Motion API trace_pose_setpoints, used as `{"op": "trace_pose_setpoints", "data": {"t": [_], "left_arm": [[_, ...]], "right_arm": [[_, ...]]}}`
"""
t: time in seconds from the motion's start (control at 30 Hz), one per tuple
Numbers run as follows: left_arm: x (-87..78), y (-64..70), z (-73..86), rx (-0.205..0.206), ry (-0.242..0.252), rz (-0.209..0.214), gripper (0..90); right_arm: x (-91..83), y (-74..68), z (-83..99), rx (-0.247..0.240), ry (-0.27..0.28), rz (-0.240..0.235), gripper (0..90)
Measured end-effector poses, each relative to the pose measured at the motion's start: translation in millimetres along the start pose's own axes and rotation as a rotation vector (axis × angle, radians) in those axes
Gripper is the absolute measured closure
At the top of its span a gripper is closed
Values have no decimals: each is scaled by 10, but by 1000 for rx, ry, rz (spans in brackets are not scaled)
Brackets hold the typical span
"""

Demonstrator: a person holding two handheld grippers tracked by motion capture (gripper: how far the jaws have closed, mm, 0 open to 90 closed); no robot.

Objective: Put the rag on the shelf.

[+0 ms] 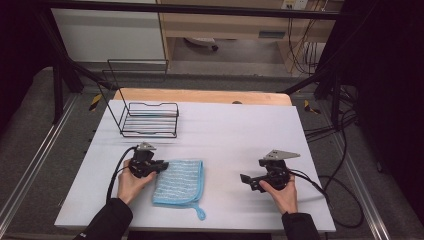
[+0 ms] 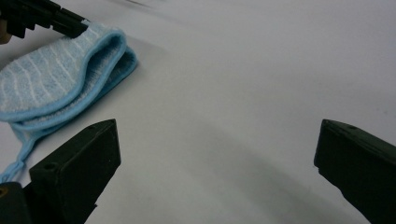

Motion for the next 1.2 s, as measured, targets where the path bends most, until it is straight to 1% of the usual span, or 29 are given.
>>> {"op": "trace_pose_setpoints", "data": {"t": [0.07, 0.17, 0.23, 0.3, 0.4, 0.47, 0.6, 0.67, 0.7, 0.77, 0.8, 0.9, 0.93, 1.03, 1.13, 1.2], "left_arm": [[1, 0, 0, 0, -1, 0, 768], [1, -2, 0, 6, -1, -1, 768], [2, -2, 1, 9, -1, -1, 768], [2, -3, 2, 12, 0, -1, 768], [3, 3, 2, 21, 1, -6, 768], [4, 7, 2, 25, 3, -9, 767], [4, 5, 2, 27, 3, -8, 767], [4, 5, 2, 28, 4, -8, 767], [3, 5, 3, 29, 3, -7, 767], [3, 5, 3, 31, 3, -7, 767], [3, 5, 3, 31, 3, -6, 767], [3, 5, 3, 33, 4, -5, 767], [3, 4, 3, 34, 4, -5, 767], [3, 3, 3, 34, 4, -3, 767], [3, 3, 3, 33, 5, 0, 767], [3, 3, 3, 34, 5, -1, 766]], "right_arm": [[65, -66, -63, 0, 8, 6, 7], [175, -205, -158, -1, 20, -5, 8], [266, -303, -198, -5, 11, -13, 8], [375, -379, -233, -16, 0, -5, 13], [544, -510, -278, -19, -22, -7, 29], [652, -599, -301, -29, -39, -8, 49], [864, -786, -352, -36, -58, -45, 129], [975, -844, -362, -38, -71, -48, 168], [1028, -855, -360, -44, -84, -43, 184], [1121, -880, -347, -40, -103, -40, 259], [1165, -881, -339, -40, -111, -34, 268], [1260, -873, -304, -41, -134, -23, 343], [1276, -871, -292, -31, -139, -24, 374], [1312, -858, -247, -21, -158, -16, 437], [1324, -877, -220, -18, -165, -29, 498], [1329, -888, -215, -8, -172, -40, 536]]}}
Point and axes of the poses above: each handheld gripper's, and its own axes: x roughly forward along the jaws, z roughly out of its underside, y roughly to its right, the point moved 9 cm from there along x, roughly forward along the jaws, and after that the axes turned 10 degrees about x, right-handed, at the moved point
